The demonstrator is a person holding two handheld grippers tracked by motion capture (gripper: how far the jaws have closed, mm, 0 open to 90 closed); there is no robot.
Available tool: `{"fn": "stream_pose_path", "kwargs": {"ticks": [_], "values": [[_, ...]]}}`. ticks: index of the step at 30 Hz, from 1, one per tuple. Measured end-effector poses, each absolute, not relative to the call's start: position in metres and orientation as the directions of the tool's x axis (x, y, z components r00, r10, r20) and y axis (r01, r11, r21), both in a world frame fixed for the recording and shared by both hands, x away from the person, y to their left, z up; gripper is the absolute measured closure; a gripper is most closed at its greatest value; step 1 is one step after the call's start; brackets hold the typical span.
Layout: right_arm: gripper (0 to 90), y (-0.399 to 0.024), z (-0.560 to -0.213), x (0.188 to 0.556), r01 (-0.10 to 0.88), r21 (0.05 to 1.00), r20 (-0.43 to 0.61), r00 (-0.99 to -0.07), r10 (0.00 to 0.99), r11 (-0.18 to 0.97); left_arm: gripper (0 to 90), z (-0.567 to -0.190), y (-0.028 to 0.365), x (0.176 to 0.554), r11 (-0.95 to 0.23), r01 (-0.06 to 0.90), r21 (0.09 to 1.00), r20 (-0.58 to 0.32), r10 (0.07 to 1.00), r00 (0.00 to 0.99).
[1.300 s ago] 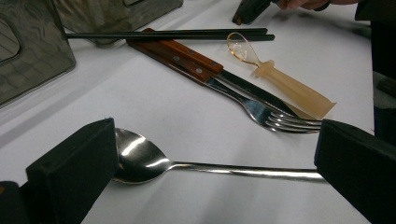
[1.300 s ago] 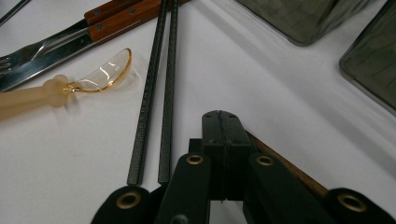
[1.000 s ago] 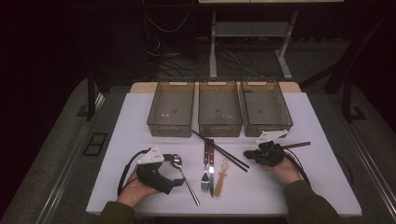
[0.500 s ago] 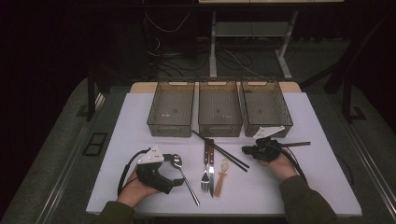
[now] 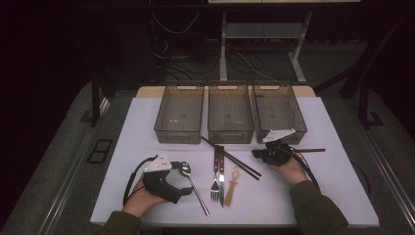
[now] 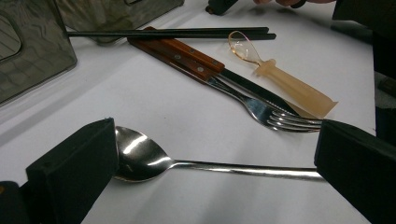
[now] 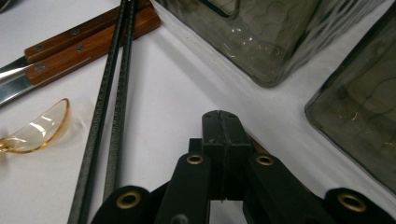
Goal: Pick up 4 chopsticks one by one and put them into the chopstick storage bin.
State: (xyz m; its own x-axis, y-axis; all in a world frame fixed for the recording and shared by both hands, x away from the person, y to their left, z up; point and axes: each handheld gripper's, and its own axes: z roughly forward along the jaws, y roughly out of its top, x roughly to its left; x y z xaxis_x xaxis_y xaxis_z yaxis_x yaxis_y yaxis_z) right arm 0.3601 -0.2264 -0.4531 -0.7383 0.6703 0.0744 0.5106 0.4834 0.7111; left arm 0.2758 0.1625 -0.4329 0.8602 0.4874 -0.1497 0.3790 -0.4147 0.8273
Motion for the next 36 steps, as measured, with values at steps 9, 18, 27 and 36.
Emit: {"fn": "stream_pose_path", "kwargs": {"ticks": [9, 18, 27, 36], "values": [[89.9, -0.225, -0.454, 0.367, 0.512, 0.719, 0.079, -0.731, 0.678, 0.469, 0.0, -0.433, 0.163, 0.276, -0.413, 0.381, 0.827, -0.152, 0.489, 0.859], [89.9, -0.223, -0.455, 0.376, 0.526, 0.725, 0.093, -0.715, 0.693, 0.445, 0.0, -0.433, 0.163, 0.276, -0.412, 0.384, 0.826, -0.154, 0.491, 0.857], [89.9, -0.225, -0.452, 0.376, 0.520, 0.730, 0.091, -0.717, 0.691, 0.443, 0.0, -0.433, 0.164, 0.276, -0.408, 0.386, 0.828, -0.156, 0.493, 0.856], [89.9, -0.253, -0.433, 0.357, 0.530, 0.724, 0.099, -0.713, 0.694, 0.441, 0.0, -0.433, 0.164, 0.276, -0.412, 0.383, 0.827, -0.153, 0.490, 0.858]]}}
